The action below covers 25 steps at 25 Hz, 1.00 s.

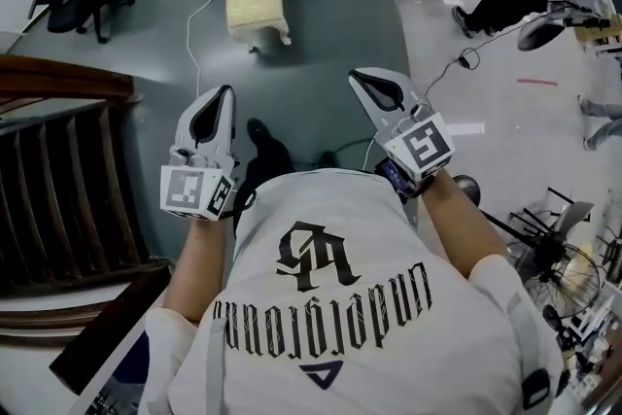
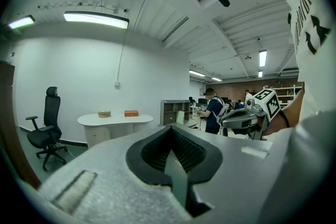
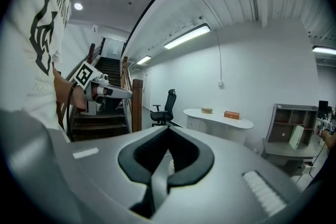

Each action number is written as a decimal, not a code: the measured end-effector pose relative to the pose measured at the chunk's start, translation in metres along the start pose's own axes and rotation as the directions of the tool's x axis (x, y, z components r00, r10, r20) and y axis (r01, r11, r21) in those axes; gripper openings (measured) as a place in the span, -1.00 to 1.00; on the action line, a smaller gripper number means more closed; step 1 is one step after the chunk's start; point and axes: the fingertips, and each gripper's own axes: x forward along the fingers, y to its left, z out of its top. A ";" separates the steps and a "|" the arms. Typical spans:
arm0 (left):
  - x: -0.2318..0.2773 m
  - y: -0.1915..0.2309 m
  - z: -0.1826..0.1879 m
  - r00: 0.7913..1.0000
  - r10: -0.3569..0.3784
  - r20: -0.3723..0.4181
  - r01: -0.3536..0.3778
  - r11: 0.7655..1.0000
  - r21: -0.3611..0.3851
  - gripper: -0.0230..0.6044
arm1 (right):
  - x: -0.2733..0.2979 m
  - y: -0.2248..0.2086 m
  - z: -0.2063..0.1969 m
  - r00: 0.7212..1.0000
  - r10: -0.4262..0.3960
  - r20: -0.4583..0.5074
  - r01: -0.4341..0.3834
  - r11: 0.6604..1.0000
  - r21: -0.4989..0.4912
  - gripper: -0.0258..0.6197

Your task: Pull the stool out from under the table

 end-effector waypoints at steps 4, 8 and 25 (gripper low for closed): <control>-0.017 -0.023 0.002 1.000 0.016 -0.019 -0.016 1.000 0.006 -0.90 | -0.024 0.015 0.004 1.000 0.017 0.017 -0.018 1.000 0.007 -0.92; -0.030 -0.037 -0.004 0.999 0.033 -0.018 -0.033 0.999 -0.012 -0.90 | -0.041 0.025 0.010 0.999 0.013 0.047 -0.015 0.999 0.044 -0.92; -0.059 -0.040 -0.002 0.999 0.047 0.020 -0.046 0.999 -0.028 -0.90 | -0.040 0.051 0.024 0.998 0.035 0.061 -0.037 0.999 0.027 -0.92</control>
